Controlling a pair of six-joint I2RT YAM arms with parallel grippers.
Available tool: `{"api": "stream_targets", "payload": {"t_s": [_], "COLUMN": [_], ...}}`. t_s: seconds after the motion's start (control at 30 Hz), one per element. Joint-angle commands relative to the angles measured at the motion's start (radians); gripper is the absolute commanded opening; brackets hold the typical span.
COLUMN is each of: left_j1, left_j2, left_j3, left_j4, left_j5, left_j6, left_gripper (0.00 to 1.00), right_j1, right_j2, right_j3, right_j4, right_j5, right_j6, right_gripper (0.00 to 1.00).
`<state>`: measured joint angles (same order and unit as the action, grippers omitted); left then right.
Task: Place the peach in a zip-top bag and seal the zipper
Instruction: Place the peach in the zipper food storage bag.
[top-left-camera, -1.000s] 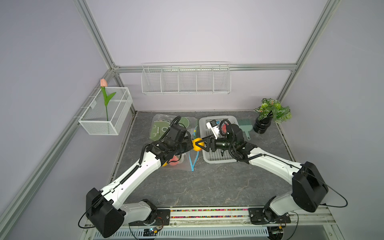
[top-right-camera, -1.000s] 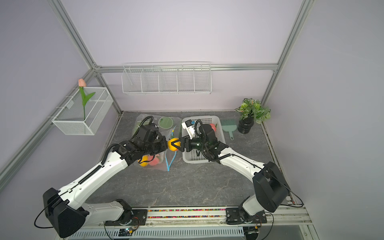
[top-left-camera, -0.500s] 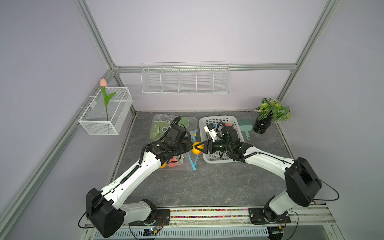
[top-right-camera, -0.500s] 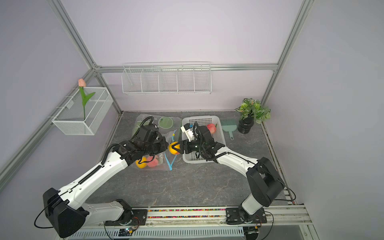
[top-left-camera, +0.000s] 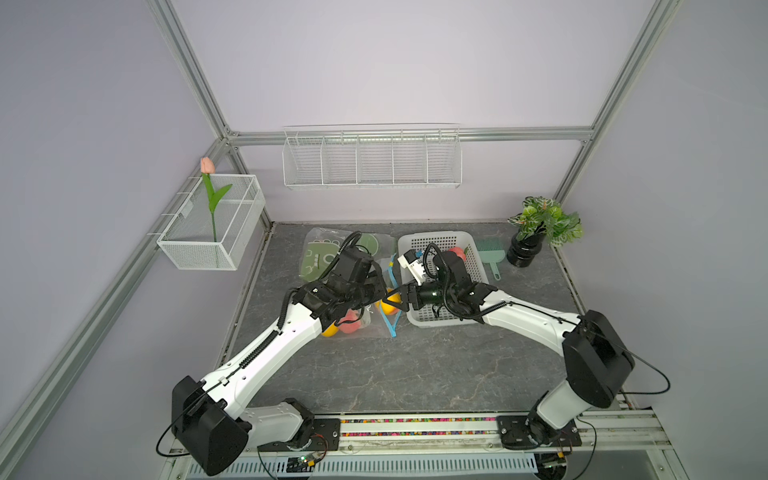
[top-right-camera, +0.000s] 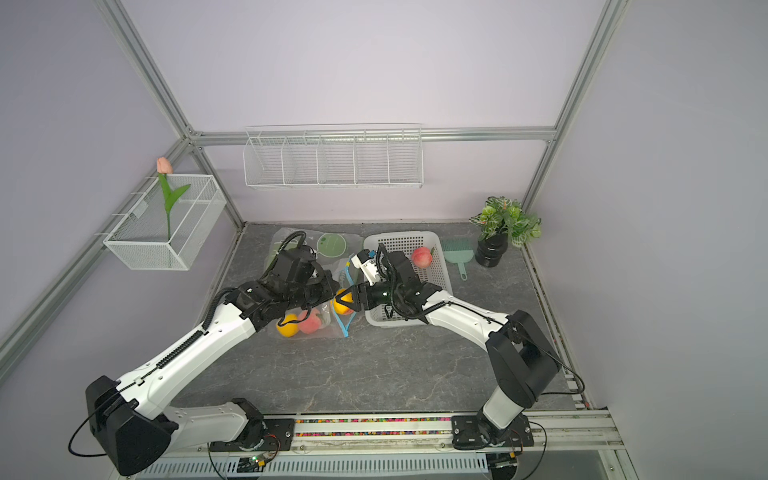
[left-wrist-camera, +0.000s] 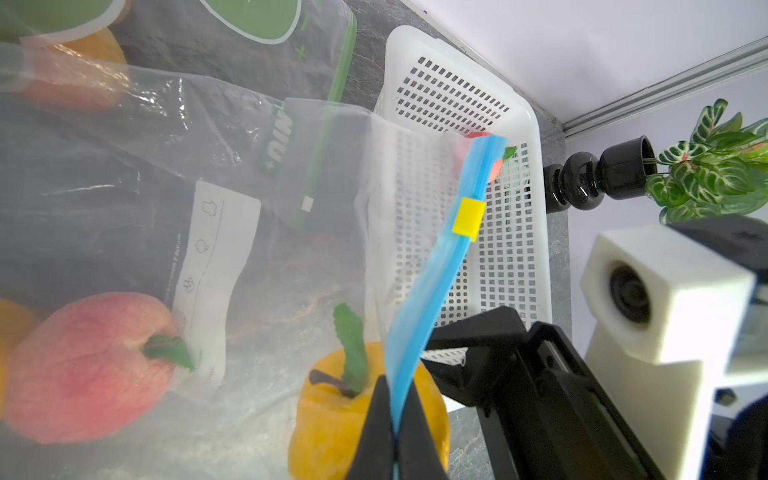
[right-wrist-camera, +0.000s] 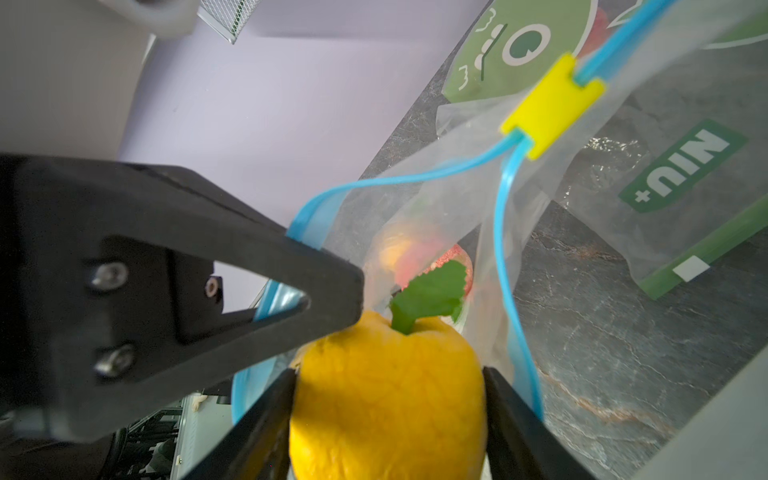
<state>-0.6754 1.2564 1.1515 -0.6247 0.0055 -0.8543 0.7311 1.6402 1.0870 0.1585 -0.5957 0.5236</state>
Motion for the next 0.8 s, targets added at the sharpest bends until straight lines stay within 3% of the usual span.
{"api": "stream_targets", "payload": {"t_s": [0.0,0.27,0.77], "left_j1": [-0.006,-0.006,-0.006], "left_j2": [-0.02,-0.039,-0.048], "left_j3": [-0.006,-0.011,-0.021], "left_j4": [0.028,0.019,0.008], "left_j5": [0.016,0.003,-0.008], "left_j6": [-0.025,-0.031,-0.02], "left_gripper": [0.0,0.0,0.0], "right_j1": [0.009,0.029,0.04], "right_j2": [0.04,0.058,0.031], "right_j3": [0.028,0.03,0.022], "right_j4": [0.068,0.082,0.05], "right_j5": [-0.001,0.119,0.125], "right_j6": [0.051,0.063,-0.011], "right_gripper": [0.67,0.71,0.85]}}
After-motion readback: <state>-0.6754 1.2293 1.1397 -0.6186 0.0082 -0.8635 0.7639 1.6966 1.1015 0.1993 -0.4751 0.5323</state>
